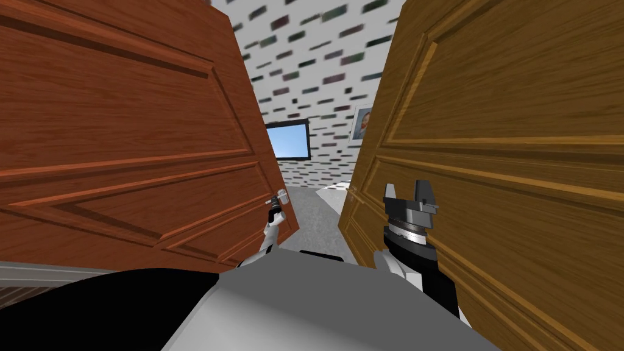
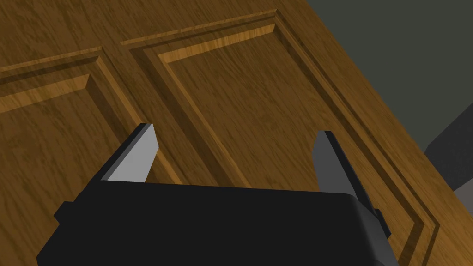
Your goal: Push the door open
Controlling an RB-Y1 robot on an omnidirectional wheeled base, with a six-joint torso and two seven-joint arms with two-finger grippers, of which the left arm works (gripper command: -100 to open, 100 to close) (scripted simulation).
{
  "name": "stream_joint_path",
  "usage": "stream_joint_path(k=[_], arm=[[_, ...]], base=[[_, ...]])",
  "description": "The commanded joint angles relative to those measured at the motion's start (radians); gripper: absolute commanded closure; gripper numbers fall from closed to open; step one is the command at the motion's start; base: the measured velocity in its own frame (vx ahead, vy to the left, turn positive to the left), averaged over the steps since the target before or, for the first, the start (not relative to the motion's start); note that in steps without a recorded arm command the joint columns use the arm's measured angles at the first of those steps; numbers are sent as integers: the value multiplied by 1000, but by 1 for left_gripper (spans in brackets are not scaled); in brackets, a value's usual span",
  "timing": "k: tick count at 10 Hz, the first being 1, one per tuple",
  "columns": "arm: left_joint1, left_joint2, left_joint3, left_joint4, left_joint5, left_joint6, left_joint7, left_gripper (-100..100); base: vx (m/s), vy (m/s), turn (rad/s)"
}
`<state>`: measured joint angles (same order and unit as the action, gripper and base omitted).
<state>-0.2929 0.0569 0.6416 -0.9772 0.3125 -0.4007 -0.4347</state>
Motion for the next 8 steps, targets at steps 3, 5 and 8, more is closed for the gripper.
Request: stream_joint_path(k=[3, 5, 8], arm=[[15, 8, 35, -53, 28, 2, -37, 100], [14, 3, 58, -60, 62, -7, -77, 100], [13, -5, 82, -67, 94, -15, -117, 100]], base=[[74, 25, 8], [110, 34, 17], [130, 54, 2]])
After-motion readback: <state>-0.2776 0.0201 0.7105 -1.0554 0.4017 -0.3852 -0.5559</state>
